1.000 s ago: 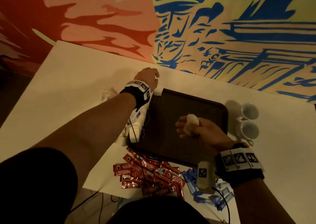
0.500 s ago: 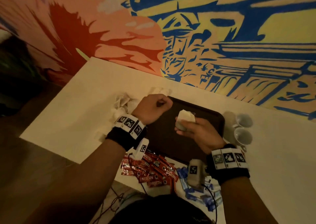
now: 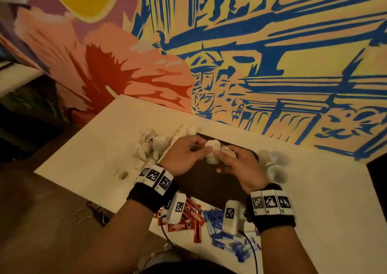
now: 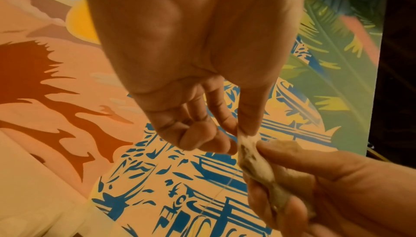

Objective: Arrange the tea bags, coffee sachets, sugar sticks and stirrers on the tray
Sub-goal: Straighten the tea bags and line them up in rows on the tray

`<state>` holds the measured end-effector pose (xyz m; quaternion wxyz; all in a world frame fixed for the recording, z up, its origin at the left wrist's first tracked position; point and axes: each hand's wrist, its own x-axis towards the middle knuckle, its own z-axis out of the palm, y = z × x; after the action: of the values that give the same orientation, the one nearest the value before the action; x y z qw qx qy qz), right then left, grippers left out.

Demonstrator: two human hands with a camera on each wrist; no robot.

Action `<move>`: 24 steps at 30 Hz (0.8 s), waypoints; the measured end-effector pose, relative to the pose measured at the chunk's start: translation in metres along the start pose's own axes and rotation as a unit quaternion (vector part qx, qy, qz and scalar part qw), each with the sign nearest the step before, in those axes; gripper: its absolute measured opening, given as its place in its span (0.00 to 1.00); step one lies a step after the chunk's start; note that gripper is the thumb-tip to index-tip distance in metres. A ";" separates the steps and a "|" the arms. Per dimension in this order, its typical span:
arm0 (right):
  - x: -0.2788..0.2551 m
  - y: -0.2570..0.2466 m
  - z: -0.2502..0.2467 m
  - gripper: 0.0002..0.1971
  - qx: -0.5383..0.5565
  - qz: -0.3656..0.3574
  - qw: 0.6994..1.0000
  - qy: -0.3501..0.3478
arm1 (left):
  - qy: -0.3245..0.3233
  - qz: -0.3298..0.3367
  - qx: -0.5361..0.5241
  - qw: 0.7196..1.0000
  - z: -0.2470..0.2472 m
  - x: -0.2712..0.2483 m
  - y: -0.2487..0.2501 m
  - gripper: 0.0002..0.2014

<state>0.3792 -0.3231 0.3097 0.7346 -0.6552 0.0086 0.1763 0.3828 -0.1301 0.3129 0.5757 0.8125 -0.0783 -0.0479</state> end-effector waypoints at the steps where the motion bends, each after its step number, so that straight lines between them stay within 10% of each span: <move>1: -0.003 0.000 -0.001 0.07 -0.018 -0.014 1.000 0.012 | 0.003 0.000 -0.007 1.000 0.003 -0.002 0.003 0.05; 24: -0.019 -0.048 -0.012 0.08 -0.065 -0.134 0.988 0.041 | -0.038 -0.012 -0.029 0.999 0.007 -0.009 0.062 0.14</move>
<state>0.3770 -0.3428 0.3591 0.7063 -0.7035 -0.0611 0.0493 0.3684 -0.1554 0.3686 0.5954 0.7936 -0.0892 -0.0879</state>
